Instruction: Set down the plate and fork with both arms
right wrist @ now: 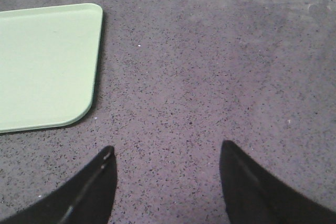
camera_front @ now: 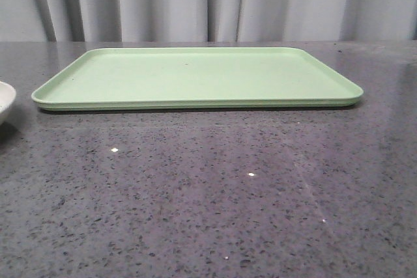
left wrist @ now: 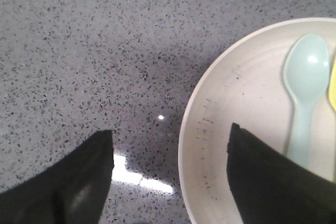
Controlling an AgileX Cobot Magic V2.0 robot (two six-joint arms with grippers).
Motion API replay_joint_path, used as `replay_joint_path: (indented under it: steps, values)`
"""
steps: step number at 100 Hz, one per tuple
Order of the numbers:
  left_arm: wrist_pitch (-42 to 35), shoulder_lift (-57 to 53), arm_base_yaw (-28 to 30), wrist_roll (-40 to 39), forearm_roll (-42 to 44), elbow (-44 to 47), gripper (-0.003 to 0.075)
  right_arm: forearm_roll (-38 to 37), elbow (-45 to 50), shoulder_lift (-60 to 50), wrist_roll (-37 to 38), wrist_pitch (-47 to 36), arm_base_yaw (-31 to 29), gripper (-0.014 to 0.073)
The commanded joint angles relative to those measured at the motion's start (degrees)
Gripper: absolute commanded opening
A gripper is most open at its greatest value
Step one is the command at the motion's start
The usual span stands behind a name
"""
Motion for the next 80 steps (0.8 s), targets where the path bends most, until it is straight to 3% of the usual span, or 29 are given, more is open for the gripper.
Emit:
replay_joint_path:
  steps: [1, 58, 80]
  values:
    - [-0.53, 2.69, 0.06, -0.74, 0.3, -2.83, 0.0458, -0.23, -1.96, 0.73, -0.14, -3.88, -0.02, 0.0447]
    - [0.23, 12.56, 0.06, 0.5, 0.08, -2.98, 0.0449, -0.23, -1.96, 0.73, -0.14, -3.88, -0.02, 0.0447]
    - [0.0, 12.56, 0.06, 1.5, -0.18, -2.98, 0.0288, -0.23, -1.96, 0.73, -0.14, -3.88, -0.02, 0.0447]
